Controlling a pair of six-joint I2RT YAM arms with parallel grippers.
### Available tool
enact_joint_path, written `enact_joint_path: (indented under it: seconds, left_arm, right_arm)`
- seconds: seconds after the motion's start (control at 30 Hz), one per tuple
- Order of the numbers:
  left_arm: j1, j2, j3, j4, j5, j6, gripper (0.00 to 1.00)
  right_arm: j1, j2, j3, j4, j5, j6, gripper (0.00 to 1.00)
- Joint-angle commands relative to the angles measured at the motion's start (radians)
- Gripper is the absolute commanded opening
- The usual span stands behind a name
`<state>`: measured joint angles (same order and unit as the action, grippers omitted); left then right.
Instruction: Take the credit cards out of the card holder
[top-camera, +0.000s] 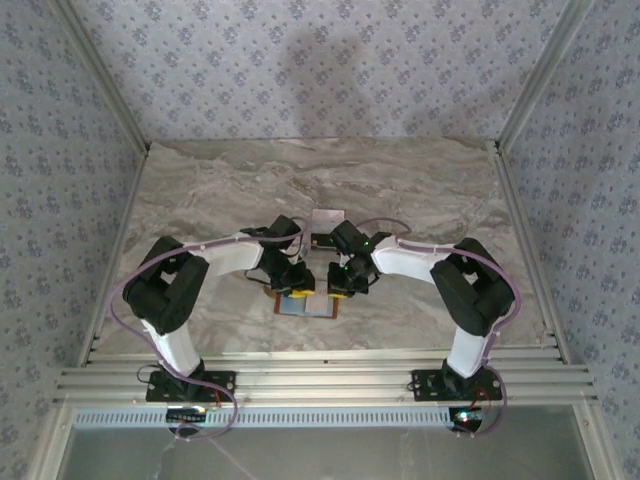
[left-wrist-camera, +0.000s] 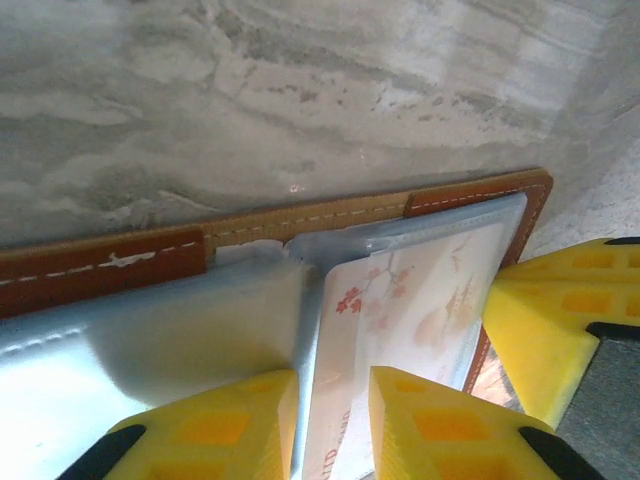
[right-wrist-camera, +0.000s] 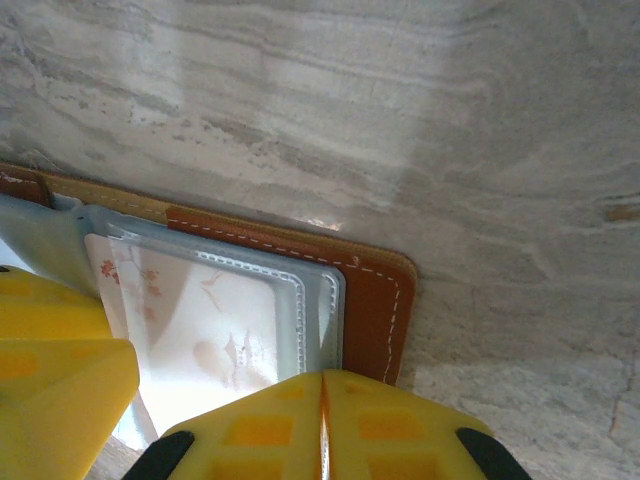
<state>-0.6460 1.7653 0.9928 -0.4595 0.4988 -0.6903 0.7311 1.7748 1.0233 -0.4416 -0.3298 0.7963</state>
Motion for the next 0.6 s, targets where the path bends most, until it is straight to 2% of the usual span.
enact_joint_path:
  seconds: [0.0, 0.37, 0.57]
  left_arm:
    - [0.002, -0.015, -0.006, -0.064, -0.068, 0.035, 0.29]
    - [0.009, 0.01, -0.091, 0.107, 0.064, 0.025, 0.2]
    - [0.04, -0.018, -0.135, 0.165, 0.118, 0.028, 0.23]
  right_arm:
    - [-0.002, 0.012, -0.024, -0.044, 0.024, -0.008, 0.1]
    - [-0.002, 0.011, -0.022, -0.049, 0.025, -0.011, 0.1]
    - [-0.002, 0.01, -0.022, -0.053, 0.026, -0.01, 0.1]
